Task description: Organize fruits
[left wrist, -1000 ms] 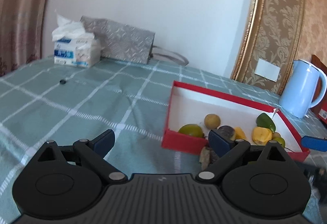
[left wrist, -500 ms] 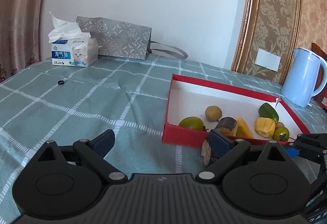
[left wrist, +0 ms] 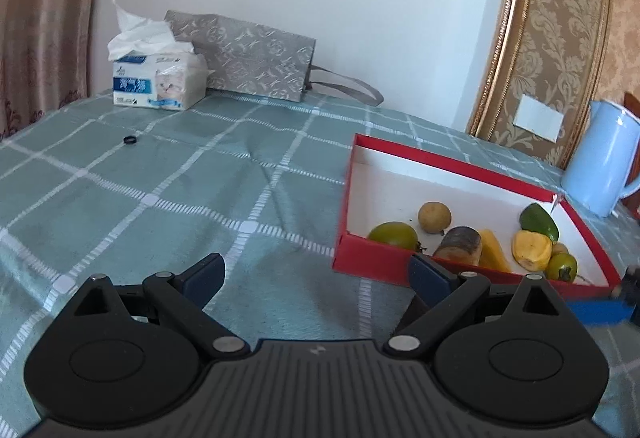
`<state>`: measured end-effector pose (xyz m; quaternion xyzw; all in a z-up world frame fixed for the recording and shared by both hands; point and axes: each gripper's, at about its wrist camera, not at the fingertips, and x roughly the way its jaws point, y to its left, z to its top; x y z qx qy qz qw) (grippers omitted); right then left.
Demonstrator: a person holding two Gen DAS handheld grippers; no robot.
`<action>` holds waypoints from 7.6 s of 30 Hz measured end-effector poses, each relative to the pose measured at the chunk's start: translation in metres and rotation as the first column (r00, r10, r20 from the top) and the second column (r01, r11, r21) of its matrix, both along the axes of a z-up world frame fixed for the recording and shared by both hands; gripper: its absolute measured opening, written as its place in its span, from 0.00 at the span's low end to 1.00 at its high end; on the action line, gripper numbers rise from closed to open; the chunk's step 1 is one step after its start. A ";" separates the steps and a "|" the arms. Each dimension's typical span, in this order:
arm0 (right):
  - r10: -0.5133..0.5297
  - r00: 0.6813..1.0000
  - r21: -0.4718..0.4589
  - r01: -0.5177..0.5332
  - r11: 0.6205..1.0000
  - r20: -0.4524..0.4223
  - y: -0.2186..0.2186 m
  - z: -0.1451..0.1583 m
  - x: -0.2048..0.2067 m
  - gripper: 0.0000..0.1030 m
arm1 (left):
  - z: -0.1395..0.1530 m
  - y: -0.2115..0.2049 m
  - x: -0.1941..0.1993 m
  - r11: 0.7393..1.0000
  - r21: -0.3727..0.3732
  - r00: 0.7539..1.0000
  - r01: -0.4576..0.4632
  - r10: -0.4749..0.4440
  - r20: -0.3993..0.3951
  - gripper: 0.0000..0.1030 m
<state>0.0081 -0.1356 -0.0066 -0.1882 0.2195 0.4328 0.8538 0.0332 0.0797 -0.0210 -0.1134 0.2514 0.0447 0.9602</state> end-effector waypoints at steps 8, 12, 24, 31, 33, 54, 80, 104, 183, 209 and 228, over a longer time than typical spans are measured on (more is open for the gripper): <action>0.017 0.999 -0.104 -0.013 0.995 0.030 0.009 -0.005 0.015 0.58 | -0.002 0.008 0.003 0.998 -0.066 1.000 0.012 -0.013 -0.020 0.96; 0.018 0.999 -0.037 -0.020 0.999 -0.044 0.001 -0.012 0.032 0.52 | -0.003 0.005 0.003 0.998 -0.057 0.999 0.027 -0.029 -0.024 0.96; -0.084 0.996 -0.023 0.084 0.996 0.011 0.004 -0.023 0.033 0.65 | -0.002 -0.001 0.003 0.999 -0.013 0.999 0.030 -0.031 -0.022 0.96; -0.064 0.997 -0.045 0.066 0.997 0.051 0.013 -0.022 0.014 0.33 | -0.001 -0.002 0.001 1.000 0.001 1.000 0.020 -0.020 -0.013 0.96; -0.087 0.994 -0.050 0.090 0.995 0.062 0.012 -0.023 0.010 0.32 | 0.000 -0.003 -0.001 1.000 0.022 1.000 0.022 -0.022 0.004 0.96; -0.313 0.947 0.029 0.315 0.949 -0.068 -0.055 -0.025 0.022 0.30 | -0.002 -0.046 -0.007 0.920 0.260 0.955 0.294 -0.296 -0.032 0.96; -0.313 0.948 0.022 0.315 0.949 -0.055 -0.055 -0.025 0.021 0.32 | -0.011 -0.051 0.012 0.911 0.244 0.941 0.333 -0.305 -0.146 0.91; -0.312 0.947 0.035 0.316 0.948 -0.080 -0.057 -0.025 0.023 0.32 | -0.006 -0.048 0.003 0.923 0.216 0.948 0.318 -0.305 -0.092 0.33; -0.332 0.938 0.047 0.338 0.940 -0.096 -0.057 -0.023 0.022 0.30 | -0.006 -0.064 0.020 0.971 0.124 0.976 0.205 -0.194 -0.093 0.70; -0.300 0.898 0.208 0.376 0.903 -0.321 -0.088 -0.024 0.025 0.30 | -0.010 -0.069 0.022 0.961 0.166 0.972 0.222 -0.205 -0.114 0.76; -0.185 0.859 0.438 0.415 0.797 -0.477 -0.113 0.013 0.071 0.30 | -0.009 -0.069 0.022 0.961 0.163 0.972 0.223 -0.207 -0.114 0.76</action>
